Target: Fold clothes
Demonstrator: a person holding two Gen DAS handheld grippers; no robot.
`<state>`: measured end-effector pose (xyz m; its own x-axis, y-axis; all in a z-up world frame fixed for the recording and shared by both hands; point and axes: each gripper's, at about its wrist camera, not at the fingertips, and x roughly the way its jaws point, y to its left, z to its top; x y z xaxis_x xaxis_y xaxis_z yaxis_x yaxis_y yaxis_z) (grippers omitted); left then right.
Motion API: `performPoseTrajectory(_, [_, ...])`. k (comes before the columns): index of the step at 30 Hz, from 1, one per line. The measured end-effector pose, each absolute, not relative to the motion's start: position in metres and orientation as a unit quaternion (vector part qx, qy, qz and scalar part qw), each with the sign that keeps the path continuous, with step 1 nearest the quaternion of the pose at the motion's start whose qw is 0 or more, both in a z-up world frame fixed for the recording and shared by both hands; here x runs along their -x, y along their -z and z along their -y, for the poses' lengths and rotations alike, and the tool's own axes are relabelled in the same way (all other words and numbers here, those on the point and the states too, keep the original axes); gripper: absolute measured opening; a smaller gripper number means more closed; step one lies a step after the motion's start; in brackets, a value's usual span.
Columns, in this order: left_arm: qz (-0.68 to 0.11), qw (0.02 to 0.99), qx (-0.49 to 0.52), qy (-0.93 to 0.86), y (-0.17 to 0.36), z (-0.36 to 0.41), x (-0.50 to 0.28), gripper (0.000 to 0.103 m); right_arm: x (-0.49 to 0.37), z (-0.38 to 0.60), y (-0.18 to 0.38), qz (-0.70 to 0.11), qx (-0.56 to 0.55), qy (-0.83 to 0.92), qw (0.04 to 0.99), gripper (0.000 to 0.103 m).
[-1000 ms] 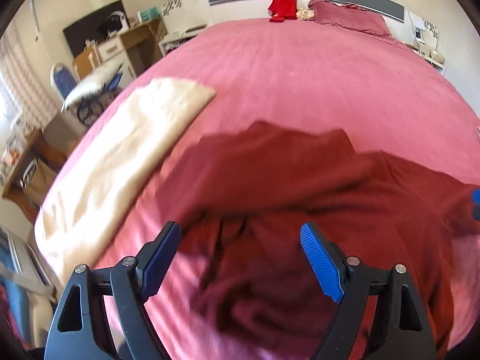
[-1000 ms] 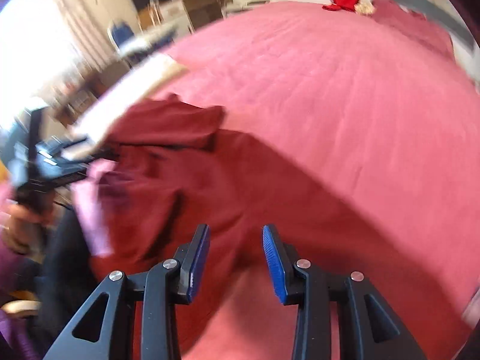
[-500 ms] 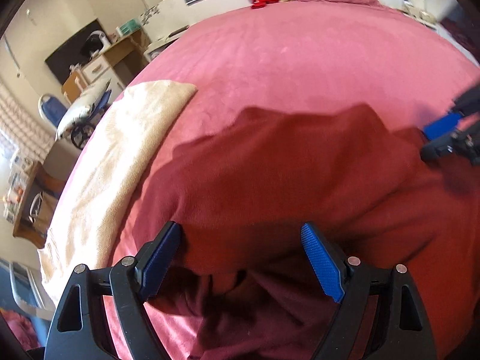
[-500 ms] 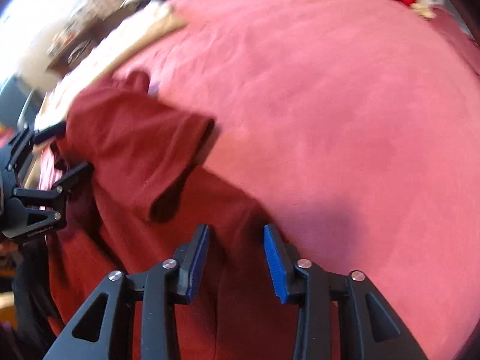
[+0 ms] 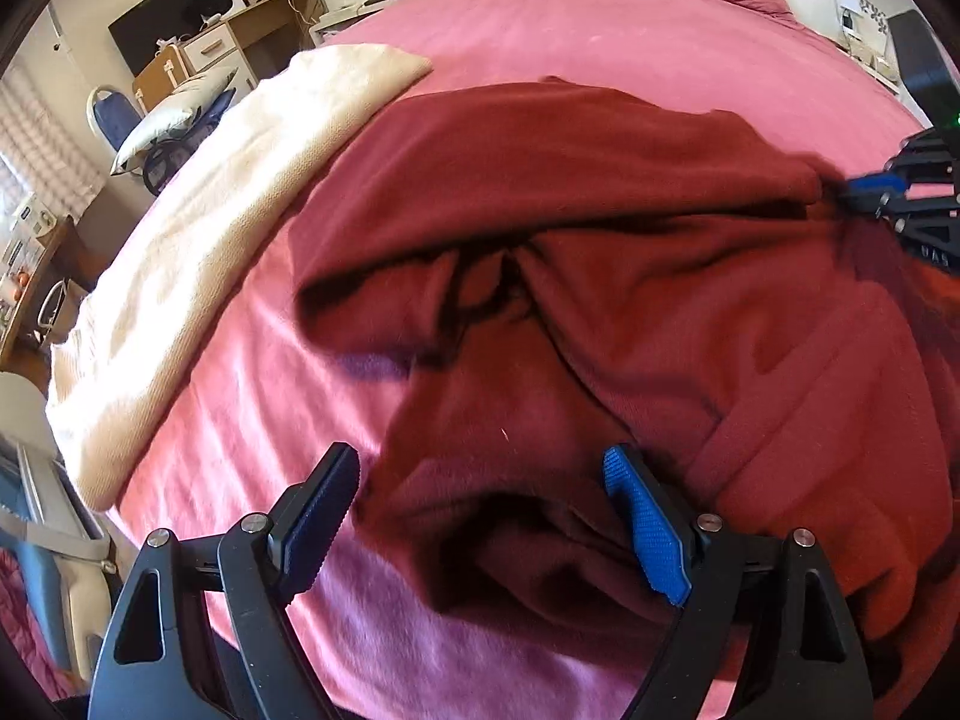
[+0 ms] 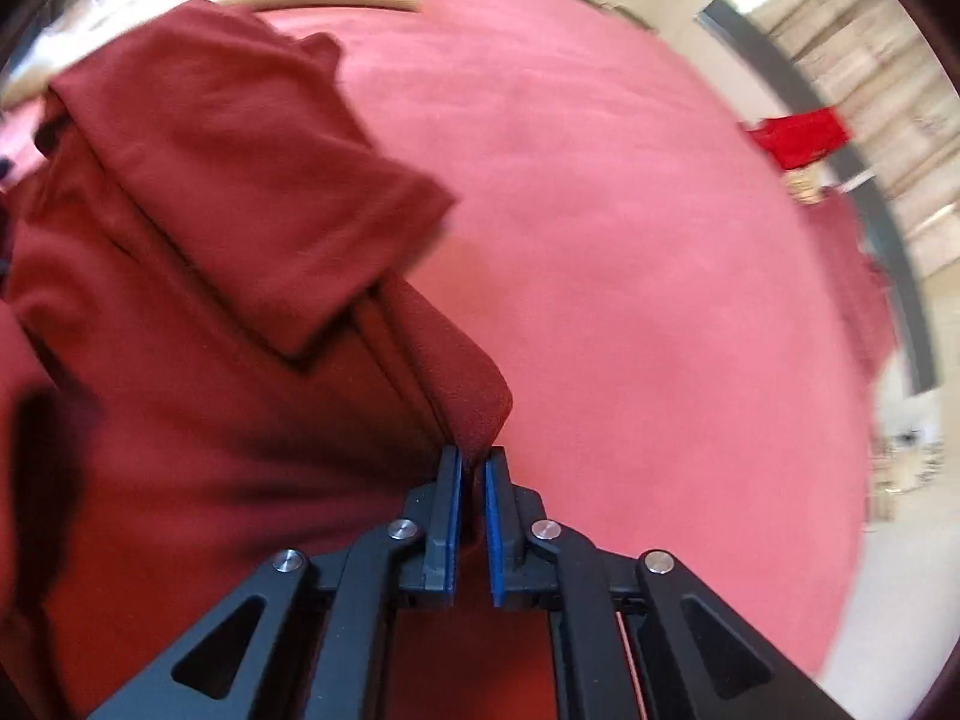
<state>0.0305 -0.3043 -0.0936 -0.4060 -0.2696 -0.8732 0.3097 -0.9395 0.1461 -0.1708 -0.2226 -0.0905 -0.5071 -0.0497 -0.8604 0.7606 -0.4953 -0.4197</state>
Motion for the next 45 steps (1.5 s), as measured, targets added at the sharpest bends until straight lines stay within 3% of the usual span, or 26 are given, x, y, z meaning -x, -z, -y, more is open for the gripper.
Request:
performPoseTrajectory(5, [-0.013,0.149,-0.509,0.848,0.085,0.291,-0.031,0.085,0.211,0.123,0.073,-0.368,-0.465,0.789,0.163,0.007])
performPoseTrajectory(7, [-0.008,0.134,-0.511,0.849,0.089,0.283,-0.026,0.085,0.222,0.08,0.071,-0.336,-0.49,0.796,0.118,0.015])
performPoseTrajectory(8, [-0.008,0.126,-0.512,0.849,0.091,0.279,-0.023,0.085,0.228,0.058,0.074,-0.314,-0.507,0.796,0.097,0.024])
performPoseTrajectory(9, [-0.009,0.121,-0.513,0.85,0.092,0.274,-0.02,0.085,0.23,0.041,0.074,-0.273,-0.524,0.801,0.095,0.03])
performPoseTrajectory(13, [-0.006,0.128,-0.506,0.853,0.089,0.265,-0.022,0.085,0.223,-0.011,0.066,-0.056,-0.557,0.817,0.137,0.029])
performPoseTrajectory(17, [-0.032,0.139,-0.491,0.859,0.081,0.276,-0.032,0.085,0.197,-0.004,0.022,0.076,-0.491,0.842,0.211,0.032])
performPoseTrajectory(23, [-0.074,0.158,-0.46,0.871,0.064,0.289,-0.05,0.085,0.217,0.084,0.051,0.182,-0.59,0.727,0.301,0.033])
performPoseTrajectory(28, [-0.092,0.153,-0.45,0.875,0.057,0.286,-0.072,0.085,0.224,0.117,0.105,0.358,-0.645,0.611,0.286,0.035])
performPoseTrajectory(34, [-0.111,0.136,-0.455,0.873,0.06,0.275,-0.086,0.085,0.206,0.139,0.153,0.477,-0.673,0.529,0.201,0.035])
performPoseTrajectory(36, [-0.117,0.132,-0.459,0.871,0.065,0.276,-0.086,0.085,0.199,0.139,0.164,0.526,-0.651,0.518,0.175,0.026])
performPoseTrajectory(38, [-0.123,0.131,-0.46,0.87,0.067,0.278,-0.089,0.085,0.199,0.14,0.162,0.554,-0.621,0.526,0.177,0.015])
performPoseTrajectory(40, [-0.131,0.133,-0.459,0.869,0.068,0.281,-0.092,0.085,0.204,0.148,0.146,0.542,-0.599,0.558,0.188,0.012])
performPoseTrajectory(45, [-0.161,0.141,-0.45,0.867,0.066,0.294,-0.099,0.085,0.211,0.217,0.062,0.416,-0.552,0.66,0.296,0.007])
